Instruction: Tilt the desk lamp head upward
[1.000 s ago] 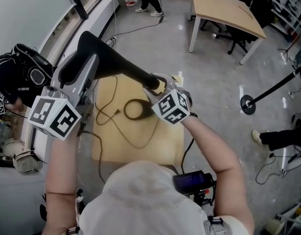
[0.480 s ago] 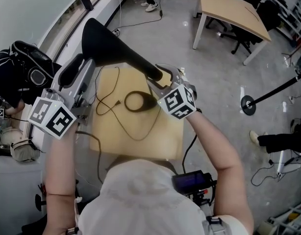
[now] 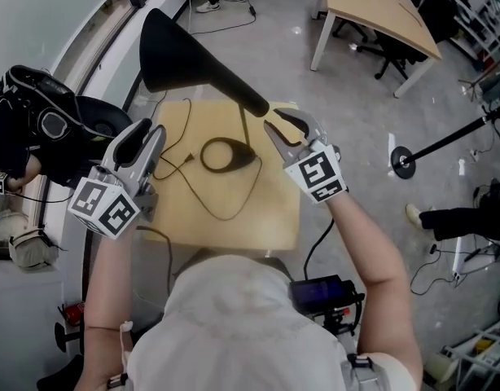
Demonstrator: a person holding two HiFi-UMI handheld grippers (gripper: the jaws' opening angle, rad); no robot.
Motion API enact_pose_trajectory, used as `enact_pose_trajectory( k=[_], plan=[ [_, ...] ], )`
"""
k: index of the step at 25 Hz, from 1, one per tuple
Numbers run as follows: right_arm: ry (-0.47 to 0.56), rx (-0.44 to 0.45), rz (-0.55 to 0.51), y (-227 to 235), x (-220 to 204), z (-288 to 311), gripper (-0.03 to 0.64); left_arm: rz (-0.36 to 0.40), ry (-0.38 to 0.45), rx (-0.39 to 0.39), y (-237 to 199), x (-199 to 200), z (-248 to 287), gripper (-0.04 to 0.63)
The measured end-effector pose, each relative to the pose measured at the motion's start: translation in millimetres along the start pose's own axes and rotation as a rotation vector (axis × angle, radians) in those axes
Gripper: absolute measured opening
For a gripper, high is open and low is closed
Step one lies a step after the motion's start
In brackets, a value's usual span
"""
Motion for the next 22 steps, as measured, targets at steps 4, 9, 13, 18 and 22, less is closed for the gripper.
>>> enact_pose_trajectory(
  k=[4,9,13,18,22],
  plan=[
    [0.006,-0.016,0.044,-21.7,-10.4,-12.7,0.062,-0.030,0.005,-0.009,-13.9,-26.0,-16.6,0.076],
    [-0.008,-0.023,0.170,-43.8,-26.3,-34.4,0.027,0.005,-0.025,-0.049,-18.9,-40.9,-34.9,0.046],
    [0.012,-0.049,0.291,-68.6,-24.9,-66.5,0.014,-0.006,-0.065,-0.094,-23.1,-57.4,-49.1,0.017],
    [0.070,-0.069,0.428,-110.9,-35.7,-91.7,0.014,-0.022,-0.081,-0.159,-27.4,-83.8,-68.0,0.006],
    [0.106,-0.065,0.487,-143.9,-45.6,-108.0,0.014,-0.037,-0.074,-0.224,-17.1,-100.0,-77.8,0.005]
  ],
)
Point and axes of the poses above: the fingertips, and each gripper's own axes: z forward along the fingers, y to its right, x out of its top, the point moved 7 cm from there along -z, backward along the fingers, and after that the axes turned 5 degrees about x, right-handed, at the moved point
